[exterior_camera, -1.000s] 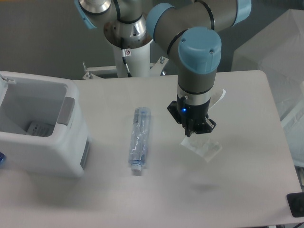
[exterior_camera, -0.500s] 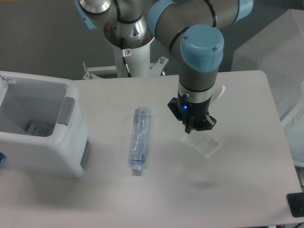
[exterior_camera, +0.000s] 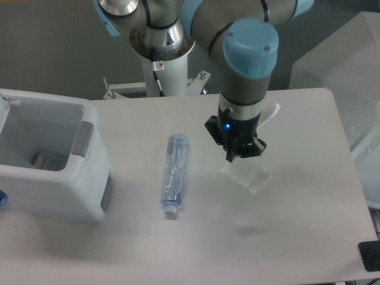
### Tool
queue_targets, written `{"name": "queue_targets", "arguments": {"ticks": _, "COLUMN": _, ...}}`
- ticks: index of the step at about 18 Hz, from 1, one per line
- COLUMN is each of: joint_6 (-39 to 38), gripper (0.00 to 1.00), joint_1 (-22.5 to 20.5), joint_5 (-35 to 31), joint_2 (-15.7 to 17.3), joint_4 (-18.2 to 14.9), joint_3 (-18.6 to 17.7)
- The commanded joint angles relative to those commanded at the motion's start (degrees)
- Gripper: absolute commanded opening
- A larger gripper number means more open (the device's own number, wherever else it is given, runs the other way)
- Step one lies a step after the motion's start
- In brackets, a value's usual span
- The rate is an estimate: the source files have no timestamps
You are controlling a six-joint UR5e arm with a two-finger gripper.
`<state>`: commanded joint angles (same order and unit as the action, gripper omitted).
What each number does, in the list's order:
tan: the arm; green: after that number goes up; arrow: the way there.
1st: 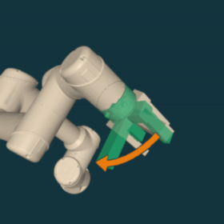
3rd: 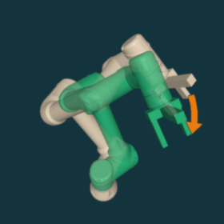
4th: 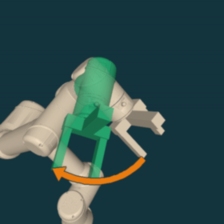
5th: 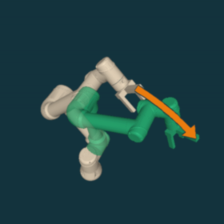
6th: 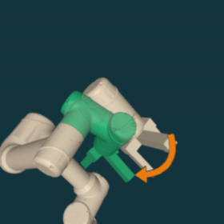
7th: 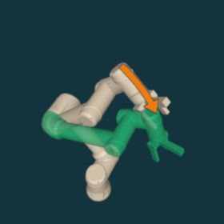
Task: Place the trash in the trash can
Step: 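Carry the white paper over the white bin and release it inside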
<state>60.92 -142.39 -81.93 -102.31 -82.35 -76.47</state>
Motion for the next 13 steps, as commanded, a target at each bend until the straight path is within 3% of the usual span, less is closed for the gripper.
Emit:
{"name": "queue_targets", "arguments": {"ticks": 6, "joint_6": -3.2, "gripper": 0.00, "joint_1": 5.1, "joint_5": 10.8, "joint_2": 6.1, "joint_4": -0.1, "joint_3": -0.2}}
{"name": "queue_targets", "arguments": {"ticks": 13, "joint_6": -10.5, "gripper": 0.00, "joint_1": 13.5, "joint_5": 17.4, "joint_2": 9.3, "joint_4": 0.7, "joint_3": 0.3}}
